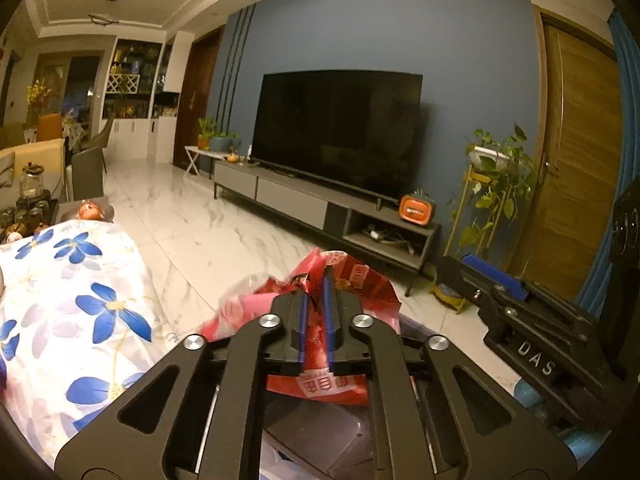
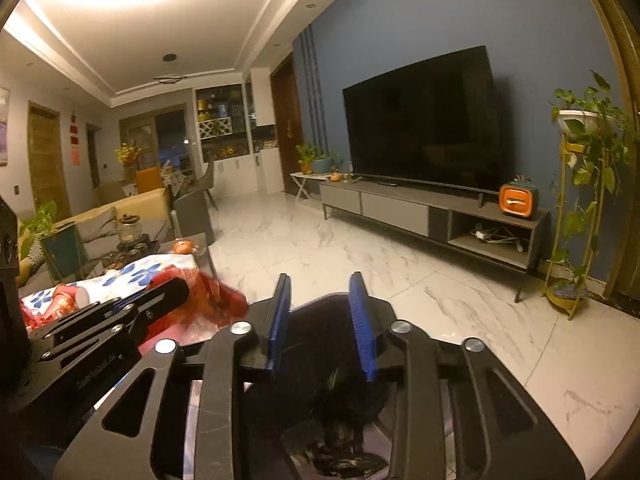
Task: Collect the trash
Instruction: 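Carry both bags to the grey bin and open both tools to drop them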
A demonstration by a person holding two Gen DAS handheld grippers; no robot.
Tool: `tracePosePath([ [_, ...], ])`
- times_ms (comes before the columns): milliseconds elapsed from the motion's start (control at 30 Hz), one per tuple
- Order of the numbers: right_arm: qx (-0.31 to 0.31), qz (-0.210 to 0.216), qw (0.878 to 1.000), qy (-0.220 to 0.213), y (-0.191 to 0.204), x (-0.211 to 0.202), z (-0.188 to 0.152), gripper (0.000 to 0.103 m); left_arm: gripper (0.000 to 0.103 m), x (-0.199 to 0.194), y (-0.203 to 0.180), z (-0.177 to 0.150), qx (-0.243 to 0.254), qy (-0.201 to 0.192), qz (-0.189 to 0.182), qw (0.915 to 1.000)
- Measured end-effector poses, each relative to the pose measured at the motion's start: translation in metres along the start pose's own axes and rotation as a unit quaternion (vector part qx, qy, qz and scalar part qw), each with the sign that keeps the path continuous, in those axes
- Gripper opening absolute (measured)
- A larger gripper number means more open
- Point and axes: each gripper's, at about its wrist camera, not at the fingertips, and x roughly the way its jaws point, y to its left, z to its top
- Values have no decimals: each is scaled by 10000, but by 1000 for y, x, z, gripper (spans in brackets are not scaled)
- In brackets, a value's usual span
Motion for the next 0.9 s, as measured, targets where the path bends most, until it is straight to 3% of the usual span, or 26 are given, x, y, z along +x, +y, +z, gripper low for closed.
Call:
tracePosePath([
  [33, 46, -21, 10000, -9, -4, 0, 0, 44, 17, 2, 0, -1, 10, 23, -12, 10000],
  [100, 94, -96, 9999, -22, -7, -3, 0, 51, 41, 3, 1, -2, -18, 42, -3, 10000],
  [167, 114, -168, 9998, -43, -10, -6, -1, 61, 54, 2, 3, -3, -74, 19, 13, 10000],
  [300, 136, -258, 9995, -92, -11, -15, -3, 79, 74, -5, 7, -5, -179, -52, 207, 9996],
  [367, 124, -274, 9995, -92, -12, -17, -3, 81, 80, -11, 11, -6, -254, -84, 324, 9991],
  [667, -34, -175, 9998, -89, 7, -29, -8, 88, 95, -57, 30, -11, -330, -268, 1220, 9916],
  [900, -110, 50, 9999, -93, 27, -37, -10, 89, 97, -98, 42, -14, -372, -363, 1827, 9818],
])
